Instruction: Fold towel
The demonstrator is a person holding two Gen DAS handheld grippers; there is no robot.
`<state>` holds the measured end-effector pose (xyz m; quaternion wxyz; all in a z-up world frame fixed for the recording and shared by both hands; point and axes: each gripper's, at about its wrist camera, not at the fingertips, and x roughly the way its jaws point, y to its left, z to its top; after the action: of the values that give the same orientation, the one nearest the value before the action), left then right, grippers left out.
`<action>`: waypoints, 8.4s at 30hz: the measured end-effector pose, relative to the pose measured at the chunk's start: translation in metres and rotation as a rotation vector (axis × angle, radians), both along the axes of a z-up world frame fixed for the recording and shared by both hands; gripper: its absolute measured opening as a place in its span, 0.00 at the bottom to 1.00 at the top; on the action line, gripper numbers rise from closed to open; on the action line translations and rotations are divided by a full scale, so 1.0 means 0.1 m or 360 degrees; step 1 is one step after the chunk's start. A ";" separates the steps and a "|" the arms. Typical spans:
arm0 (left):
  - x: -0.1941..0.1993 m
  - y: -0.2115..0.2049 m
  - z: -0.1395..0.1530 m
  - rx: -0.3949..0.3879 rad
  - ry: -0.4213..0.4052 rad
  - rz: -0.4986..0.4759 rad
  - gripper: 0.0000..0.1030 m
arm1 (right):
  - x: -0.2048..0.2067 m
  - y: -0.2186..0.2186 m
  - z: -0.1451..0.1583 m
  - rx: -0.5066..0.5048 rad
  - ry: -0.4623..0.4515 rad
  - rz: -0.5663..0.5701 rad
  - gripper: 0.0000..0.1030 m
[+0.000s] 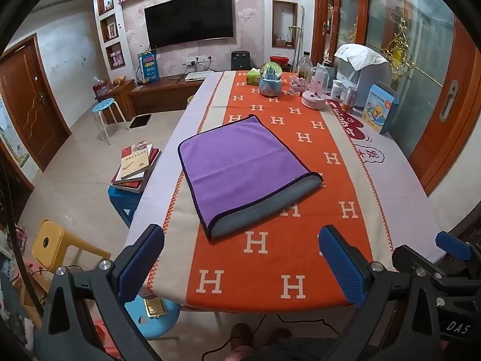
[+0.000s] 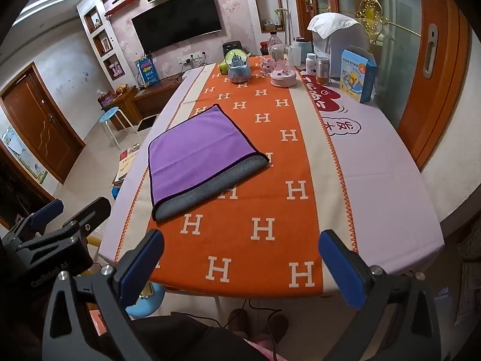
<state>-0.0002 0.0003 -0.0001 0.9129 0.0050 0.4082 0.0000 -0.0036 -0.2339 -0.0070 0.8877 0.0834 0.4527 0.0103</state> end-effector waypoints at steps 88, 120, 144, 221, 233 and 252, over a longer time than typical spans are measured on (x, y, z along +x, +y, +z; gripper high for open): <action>0.61 0.75 -0.48 -0.0140 0.0244 -0.0101 0.99 | 0.54 0.37 -0.17 -0.0233 -0.0010 -0.0054 0.99; 1.64 0.74 -1.57 -0.0179 0.0558 0.0204 0.99 | 2.21 0.20 -1.24 -0.0438 -0.0009 0.1011 0.94; 1.95 0.75 -2.31 -0.0377 0.0737 0.0204 0.85 | 2.59 0.04 -1.92 -0.0291 0.0207 0.1178 0.61; 3.12 1.51 -1.06 -0.0024 -0.0179 0.0339 0.03 | 3.79 0.87 -0.90 -0.0555 -0.0723 0.0889 0.04; 3.46 1.71 -1.52 -0.0100 -0.0129 0.0427 0.07 | 4.20 0.88 -1.28 -0.0410 -0.0686 0.0782 0.06; 3.12 1.70 -1.17 -0.0157 -0.0116 0.0475 0.31 | 3.99 0.92 -0.94 -0.0349 -0.0715 0.0742 0.51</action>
<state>0.3114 0.1699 -0.1171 0.9161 -0.1005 0.3705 0.1157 0.3951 -0.1420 -0.1011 0.9427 -0.1226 0.2511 0.1823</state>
